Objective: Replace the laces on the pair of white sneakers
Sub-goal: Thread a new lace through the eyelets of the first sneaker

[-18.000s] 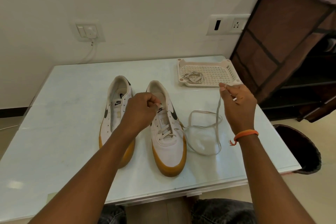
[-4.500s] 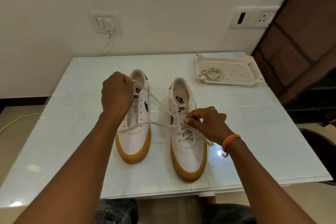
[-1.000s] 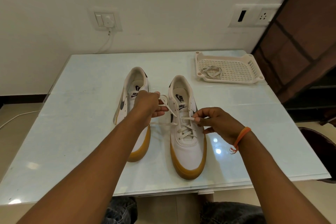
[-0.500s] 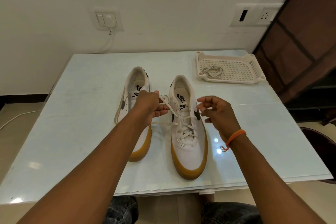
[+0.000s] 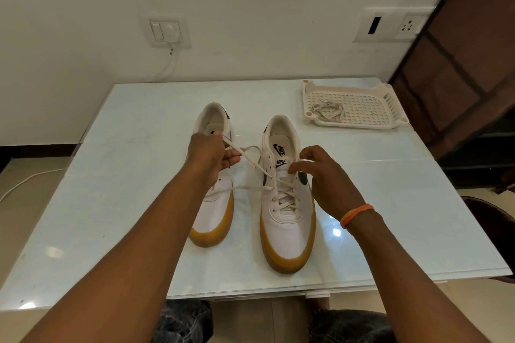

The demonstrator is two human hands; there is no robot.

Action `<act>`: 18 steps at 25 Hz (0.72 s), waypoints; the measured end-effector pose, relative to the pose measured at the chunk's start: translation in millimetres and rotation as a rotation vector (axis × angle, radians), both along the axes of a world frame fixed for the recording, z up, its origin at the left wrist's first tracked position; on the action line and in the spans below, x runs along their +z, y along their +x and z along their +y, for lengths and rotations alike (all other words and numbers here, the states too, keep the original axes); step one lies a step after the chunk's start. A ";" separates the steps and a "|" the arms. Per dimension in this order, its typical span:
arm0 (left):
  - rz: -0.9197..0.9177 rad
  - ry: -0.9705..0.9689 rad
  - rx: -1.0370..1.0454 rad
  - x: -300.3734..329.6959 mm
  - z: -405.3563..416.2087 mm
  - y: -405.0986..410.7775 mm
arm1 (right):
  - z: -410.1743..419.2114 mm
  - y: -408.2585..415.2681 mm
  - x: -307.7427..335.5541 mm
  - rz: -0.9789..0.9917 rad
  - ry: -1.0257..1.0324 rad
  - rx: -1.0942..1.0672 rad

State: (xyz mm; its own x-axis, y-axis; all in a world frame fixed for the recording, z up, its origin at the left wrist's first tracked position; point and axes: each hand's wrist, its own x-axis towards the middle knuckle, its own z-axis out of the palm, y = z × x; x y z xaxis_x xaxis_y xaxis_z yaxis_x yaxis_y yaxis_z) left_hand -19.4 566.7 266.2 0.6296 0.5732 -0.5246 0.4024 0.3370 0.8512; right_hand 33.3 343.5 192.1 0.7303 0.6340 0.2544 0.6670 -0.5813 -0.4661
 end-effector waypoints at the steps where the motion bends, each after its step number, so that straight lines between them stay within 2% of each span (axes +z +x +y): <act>1: 0.038 0.050 -0.046 0.1 -1.4 -1.8 | 1.5 -0.9 -0.6 0.003 0.015 0.007; 3: 0.137 0.237 -0.222 -3.0 -5.9 -3.7 | 2.4 -2.1 1.9 0.000 0.040 0.008; 7: 0.300 0.591 -0.823 -5.7 -22.0 -19.0 | 1.1 -3.8 12.8 -0.023 0.064 -0.002; 8: 0.345 0.626 -0.951 -6.6 -27.3 -22.2 | 0.9 -3.7 14.1 -0.025 0.061 -0.007; 10: 0.434 0.571 -1.111 -6.0 -34.6 -25.8 | -0.4 -2.1 14.6 -0.018 0.050 -0.009; 13: 0.452 0.576 -1.150 7.7 -26.1 -25.9 | -1.2 -2.7 16.0 0.017 0.054 -0.016; 16: 0.272 0.615 -1.041 32.7 -9.1 -32.0 | 7.6 -12.0 18.0 -0.066 0.082 -0.068; 18: 0.138 0.585 -0.988 47.4 -3.8 -40.3 | 21.4 -25.3 30.4 0.045 0.215 -0.037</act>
State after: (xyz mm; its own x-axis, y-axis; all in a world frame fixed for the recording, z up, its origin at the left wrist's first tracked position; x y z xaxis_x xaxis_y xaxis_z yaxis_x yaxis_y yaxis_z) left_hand -59.7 562.9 313.6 0.8967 0.0408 -0.4408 0.3725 -0.6077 0.7015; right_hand 8.1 365.0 222.5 0.7654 0.5414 0.3478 0.6232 -0.4887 -0.6107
